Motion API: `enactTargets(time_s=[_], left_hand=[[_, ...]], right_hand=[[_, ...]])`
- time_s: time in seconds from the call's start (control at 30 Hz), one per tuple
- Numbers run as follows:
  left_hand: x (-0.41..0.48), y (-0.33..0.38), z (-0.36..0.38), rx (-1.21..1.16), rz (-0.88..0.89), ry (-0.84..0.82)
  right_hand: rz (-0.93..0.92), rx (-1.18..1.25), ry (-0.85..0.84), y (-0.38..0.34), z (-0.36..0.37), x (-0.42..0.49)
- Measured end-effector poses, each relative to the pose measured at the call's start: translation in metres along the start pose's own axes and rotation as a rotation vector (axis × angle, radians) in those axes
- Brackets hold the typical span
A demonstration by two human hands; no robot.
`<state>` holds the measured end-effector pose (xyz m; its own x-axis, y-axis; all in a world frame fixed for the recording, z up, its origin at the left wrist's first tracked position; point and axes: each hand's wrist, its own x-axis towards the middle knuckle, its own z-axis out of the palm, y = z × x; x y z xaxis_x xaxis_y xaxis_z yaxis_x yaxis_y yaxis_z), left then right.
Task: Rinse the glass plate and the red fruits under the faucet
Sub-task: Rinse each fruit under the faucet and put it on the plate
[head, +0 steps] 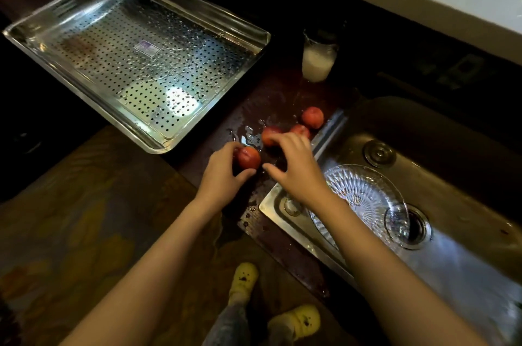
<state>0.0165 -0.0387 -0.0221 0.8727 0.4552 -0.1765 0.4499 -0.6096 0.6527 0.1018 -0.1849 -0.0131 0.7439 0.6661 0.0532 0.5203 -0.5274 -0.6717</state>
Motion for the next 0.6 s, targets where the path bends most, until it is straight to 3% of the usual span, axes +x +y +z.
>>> enactTargets(time_s=[0.2,0.37,0.6], left_hand=[[-0.004,-0.002,-0.007,-0.124,0.098,0.003],[-0.011,0.019,-0.023,-0.222,0.201,-0.027],[-0.021,0.099,-0.019,-0.310,0.438,-0.177]], right_hand=[[0.007,0.066,-0.208,-0.004,0.012,0.000],[0.054,0.321,-0.135,-0.009,-0.014,-0.012],[0.175,0.729,0.022,-0.006,-0.087,-0.065]])
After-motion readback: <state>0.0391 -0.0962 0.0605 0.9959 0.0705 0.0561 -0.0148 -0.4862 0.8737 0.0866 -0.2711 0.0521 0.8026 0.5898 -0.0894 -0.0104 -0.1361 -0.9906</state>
